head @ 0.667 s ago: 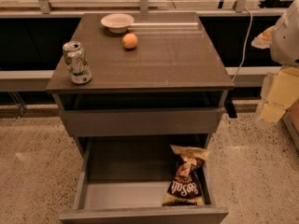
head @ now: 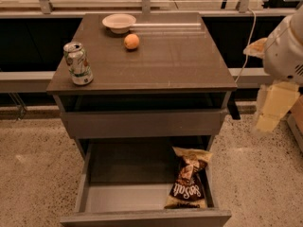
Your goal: Pick brown chip bag from middle drawer and place on counter
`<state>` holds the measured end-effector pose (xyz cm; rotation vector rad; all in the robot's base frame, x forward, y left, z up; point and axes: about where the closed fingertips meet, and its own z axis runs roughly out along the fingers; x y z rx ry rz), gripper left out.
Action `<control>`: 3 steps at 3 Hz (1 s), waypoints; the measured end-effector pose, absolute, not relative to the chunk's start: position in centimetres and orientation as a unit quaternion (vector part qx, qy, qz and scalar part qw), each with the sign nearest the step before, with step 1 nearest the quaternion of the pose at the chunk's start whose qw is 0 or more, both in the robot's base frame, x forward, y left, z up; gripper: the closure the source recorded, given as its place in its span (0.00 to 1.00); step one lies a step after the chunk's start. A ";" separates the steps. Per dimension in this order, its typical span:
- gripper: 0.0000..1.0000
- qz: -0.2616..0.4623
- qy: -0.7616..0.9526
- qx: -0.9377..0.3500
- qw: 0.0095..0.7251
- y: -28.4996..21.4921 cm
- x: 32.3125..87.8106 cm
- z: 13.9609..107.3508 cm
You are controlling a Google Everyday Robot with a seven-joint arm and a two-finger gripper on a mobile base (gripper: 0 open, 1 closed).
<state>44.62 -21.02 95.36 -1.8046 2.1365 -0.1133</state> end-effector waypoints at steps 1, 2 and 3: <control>0.00 0.005 0.710 -0.679 0.187 -19.9 44.9 87.0; 0.00 -0.006 0.676 -0.703 0.220 -19.6 46.7 84.6; 0.00 -0.007 0.674 -0.704 0.221 -19.6 46.7 84.6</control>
Offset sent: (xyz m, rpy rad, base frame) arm 0.0038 0.0116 -0.0890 0.0762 0.0214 0.1428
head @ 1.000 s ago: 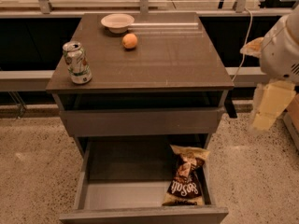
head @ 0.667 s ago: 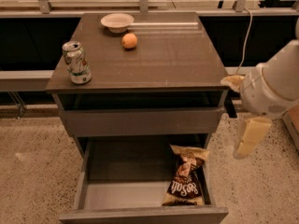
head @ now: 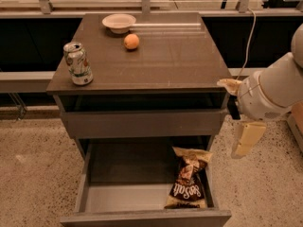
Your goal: Pick brown chip bag from middle drawer and place on counter
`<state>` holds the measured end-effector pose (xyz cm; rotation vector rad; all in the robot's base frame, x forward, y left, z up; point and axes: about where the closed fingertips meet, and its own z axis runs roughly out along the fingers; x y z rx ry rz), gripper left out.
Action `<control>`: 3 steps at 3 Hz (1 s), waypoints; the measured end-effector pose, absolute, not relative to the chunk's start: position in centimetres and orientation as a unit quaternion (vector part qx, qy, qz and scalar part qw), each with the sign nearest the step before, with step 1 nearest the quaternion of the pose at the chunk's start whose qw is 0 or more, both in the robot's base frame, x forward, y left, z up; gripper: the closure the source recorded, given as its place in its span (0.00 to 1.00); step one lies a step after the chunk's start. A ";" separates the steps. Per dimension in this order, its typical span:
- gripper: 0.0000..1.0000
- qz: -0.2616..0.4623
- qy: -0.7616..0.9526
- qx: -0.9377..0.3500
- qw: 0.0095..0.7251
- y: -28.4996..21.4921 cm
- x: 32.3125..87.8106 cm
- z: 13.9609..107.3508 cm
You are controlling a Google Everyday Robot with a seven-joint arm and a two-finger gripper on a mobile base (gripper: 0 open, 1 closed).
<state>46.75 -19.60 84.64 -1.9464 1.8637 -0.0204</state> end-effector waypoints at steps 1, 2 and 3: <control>0.00 -0.011 0.640 -0.744 0.193 -19.2 46.6 82.4; 0.00 0.016 0.556 -0.819 0.143 -19.3 45.9 74.4; 0.00 0.014 0.487 -0.864 0.131 -21.0 46.2 70.2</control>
Offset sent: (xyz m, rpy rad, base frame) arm -0.0132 -0.0181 -0.2036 -0.2878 0.0539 1.0051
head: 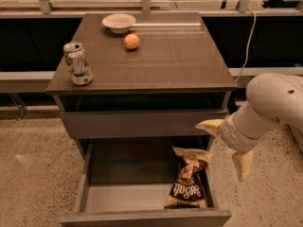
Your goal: Pick brown chip bag from middle drawer and place on counter
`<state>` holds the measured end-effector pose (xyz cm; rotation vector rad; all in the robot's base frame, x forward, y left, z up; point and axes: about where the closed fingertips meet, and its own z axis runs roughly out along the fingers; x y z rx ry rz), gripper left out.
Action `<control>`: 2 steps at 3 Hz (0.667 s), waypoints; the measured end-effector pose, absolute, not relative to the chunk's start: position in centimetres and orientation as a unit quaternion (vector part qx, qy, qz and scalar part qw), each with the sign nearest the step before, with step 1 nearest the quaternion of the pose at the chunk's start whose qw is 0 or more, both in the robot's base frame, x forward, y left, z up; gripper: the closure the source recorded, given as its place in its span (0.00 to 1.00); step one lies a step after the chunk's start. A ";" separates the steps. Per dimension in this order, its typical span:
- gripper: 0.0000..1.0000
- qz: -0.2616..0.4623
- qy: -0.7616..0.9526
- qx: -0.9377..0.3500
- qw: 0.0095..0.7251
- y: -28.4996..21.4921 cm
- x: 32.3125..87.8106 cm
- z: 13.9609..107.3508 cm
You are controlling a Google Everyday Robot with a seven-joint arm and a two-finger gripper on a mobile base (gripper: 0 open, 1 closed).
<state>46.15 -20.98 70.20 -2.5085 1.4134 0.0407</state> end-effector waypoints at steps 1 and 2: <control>0.00 0.010 0.445 -0.886 0.130 -21.0 46.1 69.8; 0.00 -0.006 0.443 -0.891 0.100 -20.6 47.2 68.1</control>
Offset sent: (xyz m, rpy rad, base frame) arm 0.0289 0.0029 -0.0306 -0.1670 -0.0239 0.1204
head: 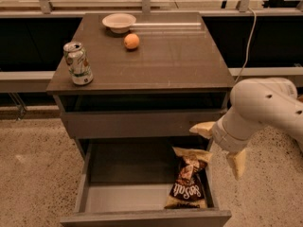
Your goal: Pick brown chip bag from middle drawer and place on counter
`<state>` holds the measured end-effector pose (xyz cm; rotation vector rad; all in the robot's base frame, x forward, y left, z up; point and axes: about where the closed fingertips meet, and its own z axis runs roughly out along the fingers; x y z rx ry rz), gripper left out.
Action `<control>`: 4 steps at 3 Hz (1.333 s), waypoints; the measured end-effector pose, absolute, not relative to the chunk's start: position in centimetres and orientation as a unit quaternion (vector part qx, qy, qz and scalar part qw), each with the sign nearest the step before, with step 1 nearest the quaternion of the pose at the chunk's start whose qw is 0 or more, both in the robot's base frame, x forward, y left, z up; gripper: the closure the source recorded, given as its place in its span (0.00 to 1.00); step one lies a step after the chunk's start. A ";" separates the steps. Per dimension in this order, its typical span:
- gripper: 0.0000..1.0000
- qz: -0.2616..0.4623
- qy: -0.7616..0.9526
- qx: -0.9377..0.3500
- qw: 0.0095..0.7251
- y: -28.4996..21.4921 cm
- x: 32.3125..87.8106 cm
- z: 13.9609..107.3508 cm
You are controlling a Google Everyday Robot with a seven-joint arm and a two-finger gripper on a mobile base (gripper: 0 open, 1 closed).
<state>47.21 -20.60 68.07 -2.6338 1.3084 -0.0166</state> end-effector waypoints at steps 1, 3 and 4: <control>0.00 -0.058 0.429 -0.898 0.073 -21.1 48.8 64.8; 0.16 -0.072 0.385 -0.910 0.136 -19.2 53.1 55.0; 0.19 -0.041 0.361 -0.920 0.149 -17.5 53.6 51.0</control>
Offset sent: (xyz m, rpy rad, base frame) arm 0.0698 0.0154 -0.1380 -0.1119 -0.2291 0.1267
